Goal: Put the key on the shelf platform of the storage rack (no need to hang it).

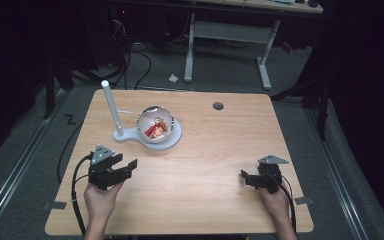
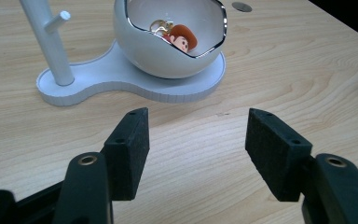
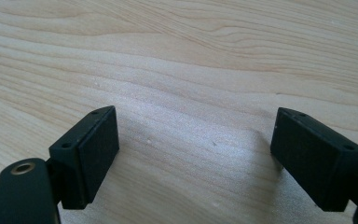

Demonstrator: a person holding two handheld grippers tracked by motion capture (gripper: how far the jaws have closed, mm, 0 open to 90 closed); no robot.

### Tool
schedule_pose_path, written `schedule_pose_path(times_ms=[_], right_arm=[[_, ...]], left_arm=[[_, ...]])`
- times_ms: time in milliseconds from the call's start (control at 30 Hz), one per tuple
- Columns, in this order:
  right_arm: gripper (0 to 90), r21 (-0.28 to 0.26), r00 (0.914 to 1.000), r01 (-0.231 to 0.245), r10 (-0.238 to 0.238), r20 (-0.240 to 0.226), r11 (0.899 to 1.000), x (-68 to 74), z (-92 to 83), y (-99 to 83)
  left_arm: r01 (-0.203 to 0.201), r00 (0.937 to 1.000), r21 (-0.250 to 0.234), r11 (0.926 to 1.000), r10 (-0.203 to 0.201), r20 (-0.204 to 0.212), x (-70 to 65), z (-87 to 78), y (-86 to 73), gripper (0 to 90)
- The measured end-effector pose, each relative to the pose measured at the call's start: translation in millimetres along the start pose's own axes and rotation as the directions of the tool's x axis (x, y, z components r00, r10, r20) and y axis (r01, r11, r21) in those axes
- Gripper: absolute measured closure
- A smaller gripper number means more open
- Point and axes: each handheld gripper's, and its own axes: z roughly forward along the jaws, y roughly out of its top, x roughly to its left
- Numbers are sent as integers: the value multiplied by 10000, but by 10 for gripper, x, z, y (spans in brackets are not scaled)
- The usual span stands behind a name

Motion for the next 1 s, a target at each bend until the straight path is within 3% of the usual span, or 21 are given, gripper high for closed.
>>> schedule_pose_path(times_ms=[267,333,600,967,1000], right_arm=[[151,-3,10000,24,-24,1,10000,0,-1,-1],[151,16,10000,-16,16,-8,10000,9,-8,-6],[151,20,10000,-21,21,-10,10000,9,-8,-5],[151,21,10000,-22,22,-12,10000,9,-8,-5],[151,20,10000,-22,22,-11,10000,9,-8,-5]], left_arm=[[90,9999,182,9998,-89,-58,-4,25,-74,402],[-91,10000,224,9997,90,41,9,31,-94,401],[112,9999,379,9992,-112,-11,20,72,-170,401],[-24,9999,631,9980,31,-98,57,127,-306,399],[168,9996,618,9979,-155,-216,51,130,-318,399]])
